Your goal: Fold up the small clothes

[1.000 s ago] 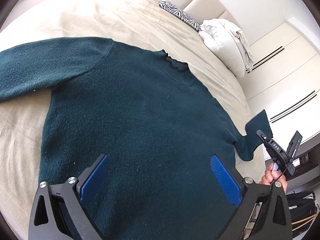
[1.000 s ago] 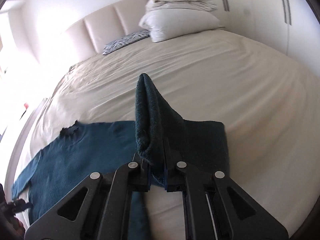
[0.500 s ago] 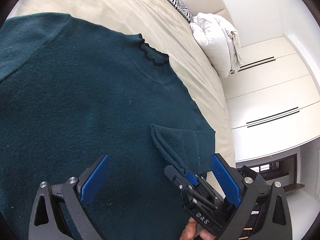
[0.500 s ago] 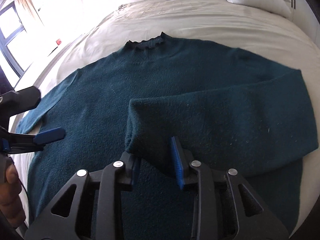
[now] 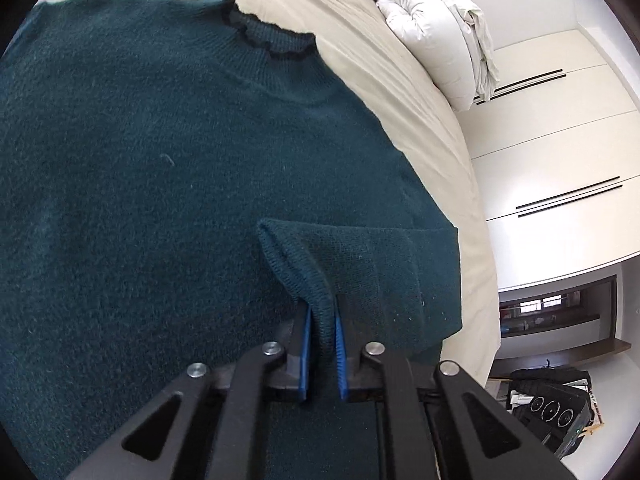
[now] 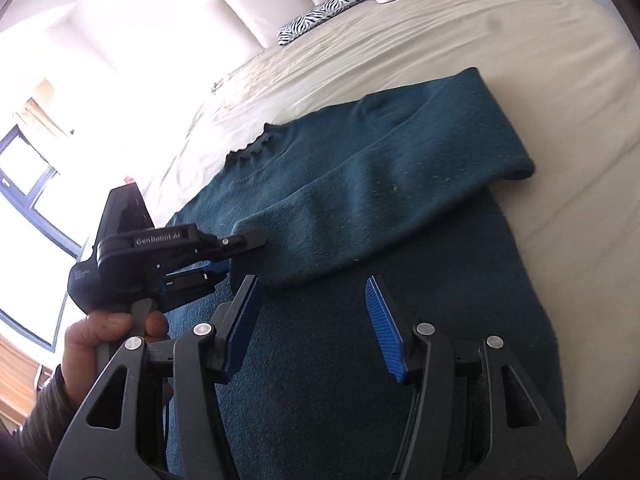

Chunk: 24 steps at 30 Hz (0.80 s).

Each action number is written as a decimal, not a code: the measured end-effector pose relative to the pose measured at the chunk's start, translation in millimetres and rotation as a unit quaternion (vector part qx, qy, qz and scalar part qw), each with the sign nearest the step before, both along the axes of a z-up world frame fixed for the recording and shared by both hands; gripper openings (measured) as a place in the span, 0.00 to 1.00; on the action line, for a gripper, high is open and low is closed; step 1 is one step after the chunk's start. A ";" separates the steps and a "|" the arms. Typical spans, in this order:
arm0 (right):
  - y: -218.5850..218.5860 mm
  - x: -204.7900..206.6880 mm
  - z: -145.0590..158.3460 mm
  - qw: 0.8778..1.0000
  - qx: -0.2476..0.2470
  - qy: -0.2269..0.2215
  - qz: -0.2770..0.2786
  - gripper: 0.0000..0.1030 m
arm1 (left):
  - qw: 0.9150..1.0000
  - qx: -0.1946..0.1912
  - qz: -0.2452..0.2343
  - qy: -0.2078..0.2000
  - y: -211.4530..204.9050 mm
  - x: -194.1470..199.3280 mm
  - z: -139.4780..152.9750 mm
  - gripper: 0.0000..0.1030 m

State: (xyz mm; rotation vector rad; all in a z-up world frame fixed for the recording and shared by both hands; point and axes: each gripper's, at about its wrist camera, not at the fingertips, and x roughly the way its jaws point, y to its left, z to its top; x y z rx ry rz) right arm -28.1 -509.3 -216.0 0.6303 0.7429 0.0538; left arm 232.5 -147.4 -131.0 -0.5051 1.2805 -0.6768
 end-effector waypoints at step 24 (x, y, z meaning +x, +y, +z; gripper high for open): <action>-173.1 72.1 7.0 0.993 0.055 0.042 -0.098 0.51 | 0.975 0.094 0.114 -0.167 112.3 25.3 18.5 0.09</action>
